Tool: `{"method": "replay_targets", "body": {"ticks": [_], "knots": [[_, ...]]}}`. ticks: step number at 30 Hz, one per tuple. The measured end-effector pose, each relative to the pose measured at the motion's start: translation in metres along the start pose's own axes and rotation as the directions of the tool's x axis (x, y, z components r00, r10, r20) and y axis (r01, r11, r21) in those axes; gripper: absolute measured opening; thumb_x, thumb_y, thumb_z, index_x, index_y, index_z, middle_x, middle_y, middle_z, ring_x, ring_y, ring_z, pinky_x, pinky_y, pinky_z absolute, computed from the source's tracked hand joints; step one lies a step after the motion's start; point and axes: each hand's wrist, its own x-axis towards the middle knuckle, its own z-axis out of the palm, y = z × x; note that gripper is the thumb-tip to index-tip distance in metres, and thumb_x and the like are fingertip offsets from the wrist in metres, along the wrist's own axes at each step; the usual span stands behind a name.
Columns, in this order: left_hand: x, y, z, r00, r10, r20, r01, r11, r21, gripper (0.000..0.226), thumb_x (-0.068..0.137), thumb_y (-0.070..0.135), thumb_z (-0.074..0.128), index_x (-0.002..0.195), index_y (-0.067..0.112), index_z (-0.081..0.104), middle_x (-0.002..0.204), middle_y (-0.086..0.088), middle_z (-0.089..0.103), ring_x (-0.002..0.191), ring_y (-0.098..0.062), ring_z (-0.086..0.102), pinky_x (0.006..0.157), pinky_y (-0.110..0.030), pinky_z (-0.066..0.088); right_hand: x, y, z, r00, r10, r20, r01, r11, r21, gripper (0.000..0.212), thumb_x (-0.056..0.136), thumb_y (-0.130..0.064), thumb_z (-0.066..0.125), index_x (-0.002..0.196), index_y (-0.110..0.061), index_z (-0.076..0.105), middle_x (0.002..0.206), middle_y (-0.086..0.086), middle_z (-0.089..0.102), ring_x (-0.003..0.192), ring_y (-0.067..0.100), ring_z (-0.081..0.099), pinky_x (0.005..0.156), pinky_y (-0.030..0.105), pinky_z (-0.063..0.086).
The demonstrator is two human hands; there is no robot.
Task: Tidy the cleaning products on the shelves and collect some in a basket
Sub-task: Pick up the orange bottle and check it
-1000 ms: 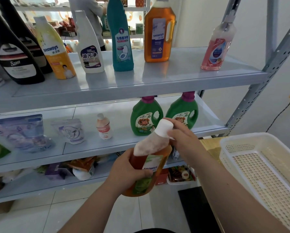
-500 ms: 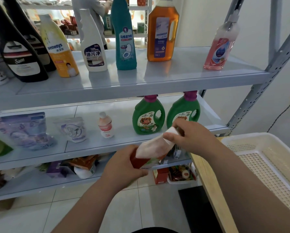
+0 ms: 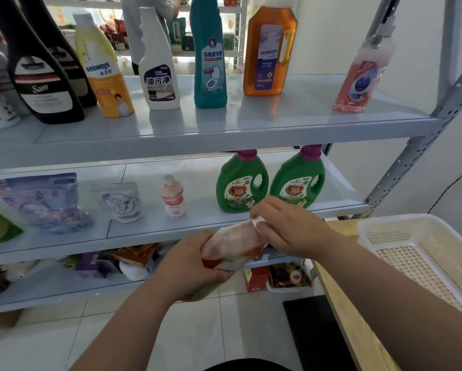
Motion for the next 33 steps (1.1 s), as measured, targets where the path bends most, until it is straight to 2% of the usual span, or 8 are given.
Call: {"method": "replay_targets", "body": {"ticks": [2, 6, 11, 17, 24, 27, 29, 33], "knots": [[-0.001, -0.002, 0.0, 1.0, -0.002, -0.016, 0.002, 1.0, 0.022, 0.068, 0.051, 0.068, 0.076, 0.112, 0.056, 0.049, 0.09, 0.037, 0.053, 0.084, 0.018, 0.049, 0.065, -0.005, 0.032, 0.004, 0.0, 0.007, 0.998, 0.011, -0.054, -0.017, 0.994, -0.109, 0.029, 0.107, -0.03, 0.037, 0.106, -0.01, 0.058, 0.09, 0.005, 0.061, 0.068, 0.025, 0.057, 0.057, 0.038, 0.05], [0.002, -0.005, 0.005, 0.999, -0.017, -0.042, 0.019, 0.999, 0.034, 0.065, 0.052, 0.068, 0.073, 0.111, 0.058, 0.048, 0.089, 0.037, 0.051, 0.082, 0.013, 0.05, 0.066, -0.005, 0.031, 0.03, 0.002, 0.017, 0.916, 0.397, 0.047, -0.395, 0.917, -0.062, 0.025, 0.108, -0.033, 0.036, 0.092, -0.017, 0.046, 0.071, 0.002, 0.055, 0.065, 0.026, 0.055, 0.054, 0.036, 0.04], [0.006, -0.022, -0.008, 0.997, -0.06, 0.045, 0.063, 0.996, -0.069, 0.068, 0.047, 0.068, 0.076, 0.104, 0.076, 0.039, 0.094, 0.042, 0.052, 0.086, 0.019, 0.05, 0.064, -0.005, 0.034, 0.033, -0.005, 0.016, 0.989, 0.109, -0.098, -0.123, 0.98, -0.158, 0.042, 0.097, -0.055, 0.028, 0.092, -0.022, 0.054, 0.063, -0.006, 0.056, 0.05, 0.014, 0.052, 0.045, 0.024, 0.038], [0.004, -0.022, 0.007, 0.989, -0.121, -0.088, 0.112, 0.988, -0.105, 0.062, 0.052, 0.068, 0.066, 0.106, 0.055, 0.038, 0.093, 0.03, 0.049, 0.082, 0.006, 0.05, 0.066, -0.006, 0.029, 0.072, -0.008, 0.035, 0.866, 0.499, -0.03, -0.5, 0.866, -0.009, 0.032, 0.106, -0.035, 0.033, 0.076, -0.026, 0.039, 0.067, 0.0, 0.053, 0.062, 0.024, 0.053, 0.052, 0.031, 0.033], [0.015, -0.049, -0.019, 0.994, -0.085, 0.067, 0.09, 0.993, -0.079, 0.076, 0.047, 0.069, 0.071, 0.114, 0.054, 0.041, 0.094, 0.036, 0.048, 0.084, 0.014, 0.046, 0.068, -0.006, 0.031, 0.061, -0.021, 0.048, 0.909, 0.387, -0.155, -0.393, 0.92, -0.004, 0.031, 0.098, -0.051, 0.034, 0.086, -0.025, 0.046, 0.065, -0.004, 0.055, 0.059, 0.023, 0.055, 0.049, 0.028, 0.032], [0.018, -0.048, -0.015, 0.995, -0.059, 0.081, 0.068, 0.992, -0.11, 0.075, 0.043, 0.072, 0.067, 0.112, 0.055, 0.04, 0.094, 0.035, 0.05, 0.084, 0.013, 0.048, 0.068, -0.007, 0.033, 0.054, -0.024, 0.06, 0.774, 0.616, -0.147, -0.533, 0.759, 0.373, 0.036, 0.098, -0.06, 0.041, 0.082, -0.029, 0.051, 0.075, -0.005, 0.058, 0.072, 0.019, 0.058, 0.057, 0.032, 0.04], [0.022, -0.047, -0.013, 0.991, -0.072, 0.115, 0.091, 0.981, -0.172, 0.068, 0.045, 0.072, 0.073, 0.105, 0.056, 0.045, 0.095, 0.037, 0.052, 0.086, 0.015, 0.049, 0.068, -0.009, 0.035, 0.047, -0.031, 0.071, 0.658, 0.75, -0.069, -0.47, 0.48, 0.74, 0.045, 0.088, -0.074, 0.044, 0.095, -0.032, 0.061, 0.093, 0.0, 0.064, 0.091, 0.02, 0.064, 0.072, 0.04, 0.055], [0.038, -0.041, -0.008, 0.972, -0.105, 0.209, 0.188, 0.882, -0.432, 0.06, 0.058, 0.069, 0.085, 0.106, 0.055, 0.052, 0.094, 0.032, 0.068, 0.084, 0.009, 0.065, 0.067, -0.013, 0.046, 0.007, -0.034, 0.113, 0.505, 0.863, 0.003, -0.452, 0.262, 0.853, 0.068, 0.078, -0.087, 0.048, 0.128, -0.041, 0.052, 0.131, -0.003, 0.057, 0.122, 0.018, 0.058, 0.095, 0.034, 0.052]]}}
